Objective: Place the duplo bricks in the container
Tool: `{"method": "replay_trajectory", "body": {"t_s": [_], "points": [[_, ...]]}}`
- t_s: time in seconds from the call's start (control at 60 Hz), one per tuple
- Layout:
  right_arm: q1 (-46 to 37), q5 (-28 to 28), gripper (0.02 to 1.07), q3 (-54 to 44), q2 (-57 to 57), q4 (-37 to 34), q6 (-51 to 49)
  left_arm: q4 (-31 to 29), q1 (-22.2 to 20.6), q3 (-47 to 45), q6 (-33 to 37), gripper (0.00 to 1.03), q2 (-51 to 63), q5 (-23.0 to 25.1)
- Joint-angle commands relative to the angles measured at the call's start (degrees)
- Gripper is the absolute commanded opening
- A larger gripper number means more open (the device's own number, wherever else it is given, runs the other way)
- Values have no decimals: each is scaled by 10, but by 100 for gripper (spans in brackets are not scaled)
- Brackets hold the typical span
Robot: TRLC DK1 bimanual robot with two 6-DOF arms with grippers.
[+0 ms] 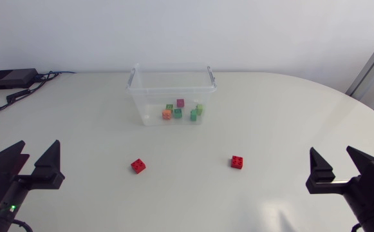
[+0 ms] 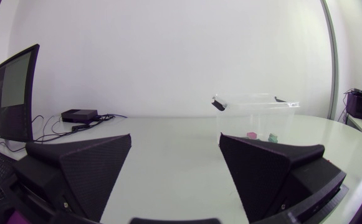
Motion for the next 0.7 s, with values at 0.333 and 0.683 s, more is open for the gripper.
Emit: {"method": "replay_trajectory", "body": {"t_s": [0.333, 0.683], "points": [[0, 1, 103, -3, -4, -12, 0, 7, 1, -11, 2, 99, -9, -3], [2, -1, 103, 39, 5, -12, 0, -27, 0, 62, -4, 99, -2, -3]]}}
